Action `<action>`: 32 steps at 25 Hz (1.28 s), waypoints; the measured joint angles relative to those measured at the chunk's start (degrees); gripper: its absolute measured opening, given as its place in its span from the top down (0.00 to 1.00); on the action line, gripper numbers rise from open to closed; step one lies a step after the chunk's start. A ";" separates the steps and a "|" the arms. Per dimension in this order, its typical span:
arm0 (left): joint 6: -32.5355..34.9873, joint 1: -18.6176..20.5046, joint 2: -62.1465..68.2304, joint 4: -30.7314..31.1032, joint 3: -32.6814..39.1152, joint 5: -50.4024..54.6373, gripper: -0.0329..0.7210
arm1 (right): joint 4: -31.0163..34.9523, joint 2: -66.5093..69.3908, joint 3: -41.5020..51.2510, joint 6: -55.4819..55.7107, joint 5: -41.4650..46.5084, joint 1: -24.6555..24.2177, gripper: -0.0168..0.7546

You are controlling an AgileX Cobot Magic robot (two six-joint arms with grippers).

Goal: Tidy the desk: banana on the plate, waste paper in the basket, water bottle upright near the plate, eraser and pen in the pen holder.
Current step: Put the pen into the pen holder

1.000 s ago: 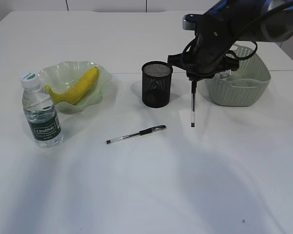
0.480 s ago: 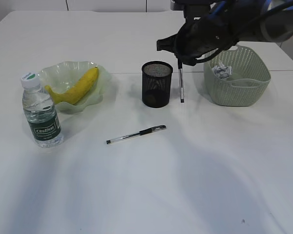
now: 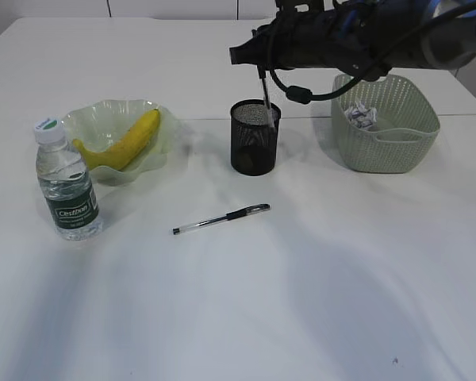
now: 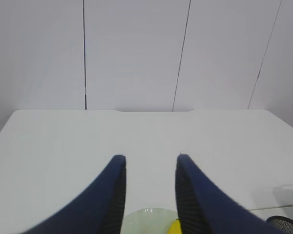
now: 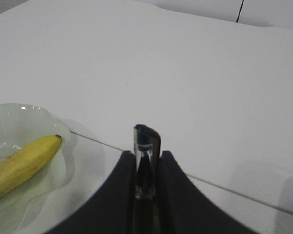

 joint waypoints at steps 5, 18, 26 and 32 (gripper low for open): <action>0.00 0.00 0.13 0.00 0.00 0.00 0.64 | -2.61 1.50 -3.37 0.00 -0.90 0.00 0.88; 0.00 0.00 0.13 0.00 0.00 0.00 0.64 | -3.59 7.90 -13.69 0.00 -2.27 -0.49 0.88; 0.00 0.00 0.13 0.20 0.00 0.00 0.64 | -3.69 11.68 -15.31 0.00 -4.18 -2.42 0.88; 0.00 0.00 0.13 0.20 0.00 0.00 0.64 | -3.69 13.31 -15.31 0.00 -6.77 -2.54 0.88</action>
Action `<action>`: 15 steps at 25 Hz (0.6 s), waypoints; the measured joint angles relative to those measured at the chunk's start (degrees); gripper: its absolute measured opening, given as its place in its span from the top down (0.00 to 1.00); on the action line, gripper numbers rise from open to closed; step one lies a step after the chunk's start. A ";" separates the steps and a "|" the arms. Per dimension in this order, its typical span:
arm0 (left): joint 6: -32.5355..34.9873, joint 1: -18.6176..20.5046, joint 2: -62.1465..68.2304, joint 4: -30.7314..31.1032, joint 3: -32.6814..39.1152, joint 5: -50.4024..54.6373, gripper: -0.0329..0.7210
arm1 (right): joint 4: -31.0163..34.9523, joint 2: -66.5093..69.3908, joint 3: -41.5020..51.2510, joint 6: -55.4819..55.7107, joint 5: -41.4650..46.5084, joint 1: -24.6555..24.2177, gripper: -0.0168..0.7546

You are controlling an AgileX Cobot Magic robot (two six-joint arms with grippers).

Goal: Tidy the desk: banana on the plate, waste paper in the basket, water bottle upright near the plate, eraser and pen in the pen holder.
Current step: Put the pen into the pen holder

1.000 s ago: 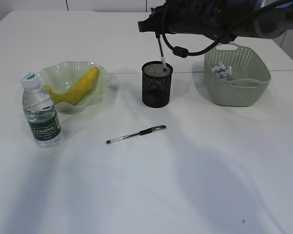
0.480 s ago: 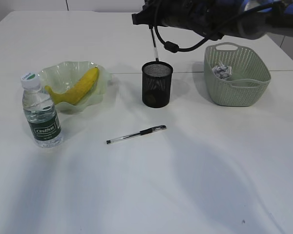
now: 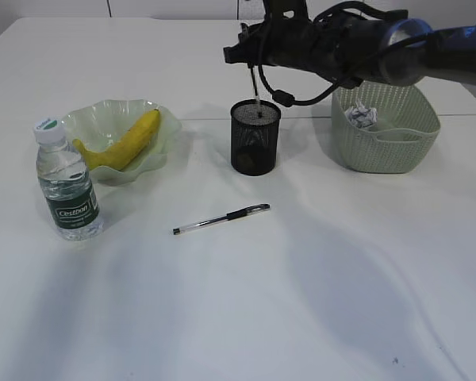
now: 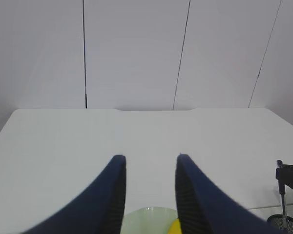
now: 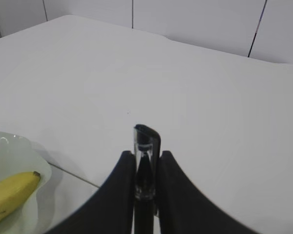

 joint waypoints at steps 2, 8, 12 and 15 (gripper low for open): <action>0.00 0.00 0.00 0.14 0.00 0.00 0.64 | 0.00 0.40 0.00 0.10 -0.99 0.00 0.88; 0.00 0.00 0.00 1.91 0.00 0.00 0.64 | 0.00 2.64 0.00 0.10 -1.50 0.00 0.88; 0.00 0.00 0.04 2.32 0.00 0.00 0.64 | 0.00 3.07 0.00 0.10 -1.98 0.00 0.88; 0.00 0.00 0.04 2.53 0.00 0.00 0.64 | 0.00 3.07 0.00 0.10 -2.23 0.00 0.88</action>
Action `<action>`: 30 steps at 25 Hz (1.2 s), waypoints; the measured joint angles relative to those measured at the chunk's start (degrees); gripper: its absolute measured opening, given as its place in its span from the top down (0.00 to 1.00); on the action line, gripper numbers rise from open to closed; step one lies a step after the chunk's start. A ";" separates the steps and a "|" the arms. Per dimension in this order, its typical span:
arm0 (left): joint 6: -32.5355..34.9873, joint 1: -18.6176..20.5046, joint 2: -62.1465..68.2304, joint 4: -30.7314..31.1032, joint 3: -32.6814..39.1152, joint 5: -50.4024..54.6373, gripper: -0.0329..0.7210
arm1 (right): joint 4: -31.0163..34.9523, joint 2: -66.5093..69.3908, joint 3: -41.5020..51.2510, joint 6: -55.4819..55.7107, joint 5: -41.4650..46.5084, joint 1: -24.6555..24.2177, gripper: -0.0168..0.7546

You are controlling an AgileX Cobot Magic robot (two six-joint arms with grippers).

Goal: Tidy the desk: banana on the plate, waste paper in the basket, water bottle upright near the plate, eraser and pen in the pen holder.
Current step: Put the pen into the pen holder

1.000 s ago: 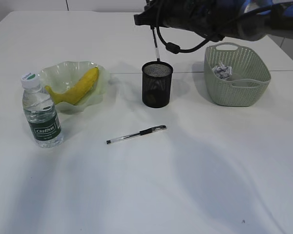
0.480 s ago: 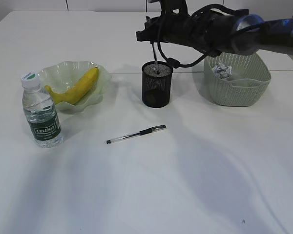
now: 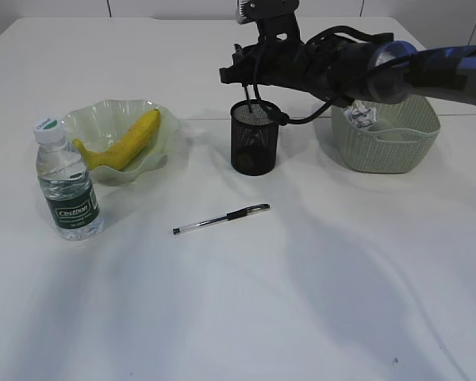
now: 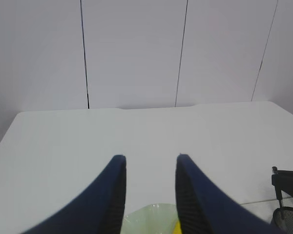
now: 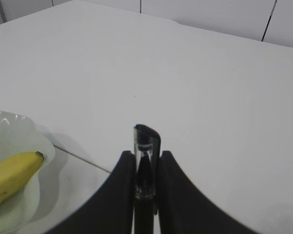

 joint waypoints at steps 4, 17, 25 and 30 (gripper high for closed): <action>0.00 0.00 0.00 0.12 0.00 0.00 0.64 | 0.00 0.00 0.00 0.00 0.00 0.00 0.88; 0.00 0.00 0.00 0.24 0.00 0.00 0.64 | 0.00 0.00 0.00 0.00 0.00 0.00 0.83; 0.00 0.00 0.00 0.24 0.00 0.00 0.64 | 0.38 0.00 0.00 0.11 0.00 0.00 0.72; 0.00 0.00 0.00 0.24 0.00 0.00 0.64 | 1.03 0.00 0.00 0.22 -0.12 0.00 0.65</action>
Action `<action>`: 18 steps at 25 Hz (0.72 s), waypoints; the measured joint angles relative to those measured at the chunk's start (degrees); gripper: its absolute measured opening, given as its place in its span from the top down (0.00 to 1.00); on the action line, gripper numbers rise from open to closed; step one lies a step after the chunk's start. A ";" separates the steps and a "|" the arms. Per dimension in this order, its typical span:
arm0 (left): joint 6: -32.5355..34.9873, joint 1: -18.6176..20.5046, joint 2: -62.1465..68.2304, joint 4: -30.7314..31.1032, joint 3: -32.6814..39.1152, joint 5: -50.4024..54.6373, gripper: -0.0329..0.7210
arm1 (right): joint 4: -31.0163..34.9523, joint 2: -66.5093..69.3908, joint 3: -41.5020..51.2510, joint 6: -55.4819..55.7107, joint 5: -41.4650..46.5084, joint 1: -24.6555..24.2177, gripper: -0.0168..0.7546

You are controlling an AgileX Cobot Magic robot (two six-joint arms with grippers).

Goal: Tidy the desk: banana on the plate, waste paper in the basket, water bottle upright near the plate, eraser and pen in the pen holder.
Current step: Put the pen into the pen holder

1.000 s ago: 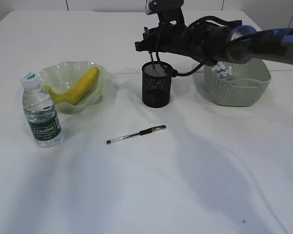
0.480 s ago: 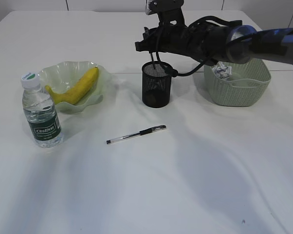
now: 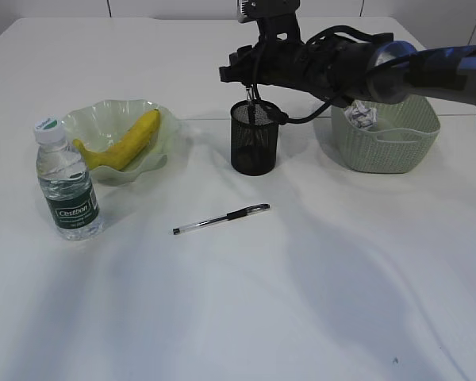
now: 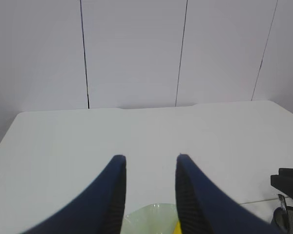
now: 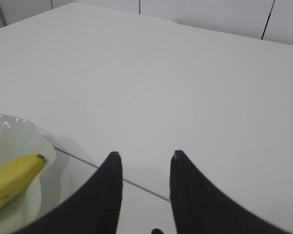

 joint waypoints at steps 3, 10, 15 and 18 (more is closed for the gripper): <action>0.00 0.00 0.00 0.00 0.00 0.00 0.64 | 0.21 0.00 0.00 0.00 0.00 0.00 0.64; 0.00 0.00 0.00 0.00 0.00 0.00 0.64 | 0.92 -0.57 -0.03 0.33 0.00 0.00 0.64; 0.00 0.00 0.00 0.00 0.00 0.00 0.64 | 1.12 -2.35 -2.96 2.60 3.36 0.00 0.64; 0.00 0.00 0.00 0.00 0.00 0.00 0.64 | 1.30 -3.66 -4.67 3.24 7.43 0.00 0.64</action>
